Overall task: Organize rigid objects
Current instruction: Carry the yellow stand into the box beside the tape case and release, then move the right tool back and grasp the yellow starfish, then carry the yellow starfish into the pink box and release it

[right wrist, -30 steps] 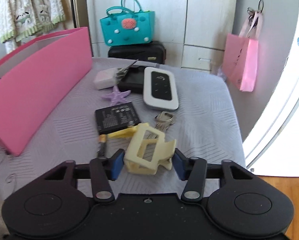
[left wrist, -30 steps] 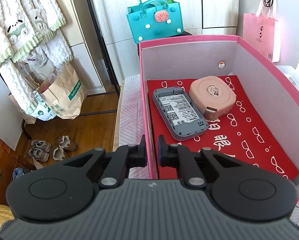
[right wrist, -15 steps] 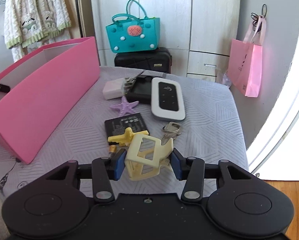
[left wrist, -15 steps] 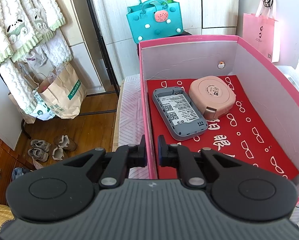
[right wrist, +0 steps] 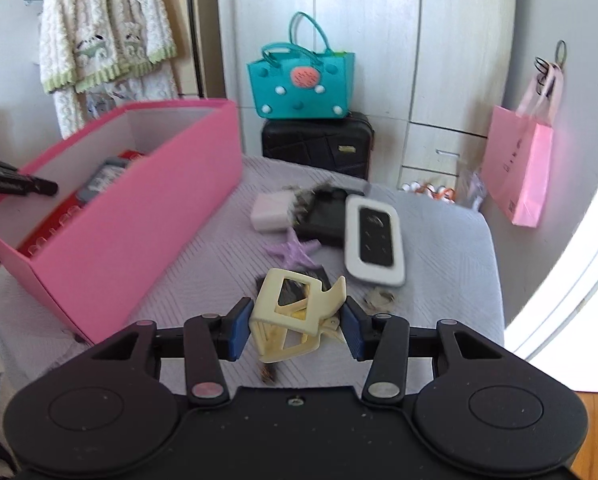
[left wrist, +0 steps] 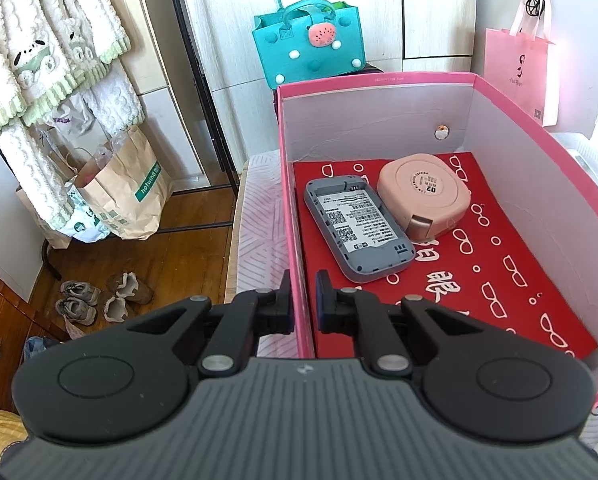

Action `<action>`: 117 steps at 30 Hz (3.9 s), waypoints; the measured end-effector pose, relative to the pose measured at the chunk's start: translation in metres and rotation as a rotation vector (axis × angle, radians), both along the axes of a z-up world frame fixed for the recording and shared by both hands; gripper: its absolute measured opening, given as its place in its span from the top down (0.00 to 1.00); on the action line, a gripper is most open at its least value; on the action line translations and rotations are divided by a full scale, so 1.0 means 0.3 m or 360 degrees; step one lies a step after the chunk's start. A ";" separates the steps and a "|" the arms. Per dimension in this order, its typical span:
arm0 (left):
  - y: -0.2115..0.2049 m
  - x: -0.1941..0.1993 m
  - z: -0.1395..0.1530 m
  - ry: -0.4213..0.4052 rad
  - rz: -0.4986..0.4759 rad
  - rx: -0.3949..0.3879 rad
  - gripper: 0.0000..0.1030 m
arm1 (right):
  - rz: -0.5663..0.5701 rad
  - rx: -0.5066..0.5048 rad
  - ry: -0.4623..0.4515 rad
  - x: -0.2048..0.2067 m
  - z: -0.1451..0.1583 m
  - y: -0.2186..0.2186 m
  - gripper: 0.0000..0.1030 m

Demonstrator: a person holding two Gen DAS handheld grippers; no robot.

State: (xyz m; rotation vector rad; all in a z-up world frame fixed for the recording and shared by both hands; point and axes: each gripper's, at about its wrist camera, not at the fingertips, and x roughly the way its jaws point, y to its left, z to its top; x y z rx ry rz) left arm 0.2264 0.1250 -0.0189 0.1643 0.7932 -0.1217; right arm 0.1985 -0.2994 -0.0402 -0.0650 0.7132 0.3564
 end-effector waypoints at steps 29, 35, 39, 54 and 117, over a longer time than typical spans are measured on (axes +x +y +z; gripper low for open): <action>0.008 -0.003 0.008 -0.0029 -0.0005 -0.0029 0.91 | 0.0527 -0.0755 -0.0274 0.404 0.074 0.691 0.50; 0.011 -0.004 0.008 -0.0036 -0.0006 -0.0038 0.91 | 0.0547 -0.0792 -0.0170 0.418 0.037 0.704 0.50; 0.013 -0.005 0.008 -0.0037 -0.0005 -0.0044 0.91 | 0.0530 -0.0774 -0.0127 0.425 0.036 0.694 0.49; 0.014 -0.007 0.008 -0.0068 0.0002 -0.0055 0.91 | 0.0478 0.0026 -0.0122 0.244 0.247 0.351 0.31; -0.002 -0.025 0.006 -0.0145 -0.0005 -0.0005 0.91 | 0.0075 0.0127 0.0020 0.089 -0.092 0.063 0.50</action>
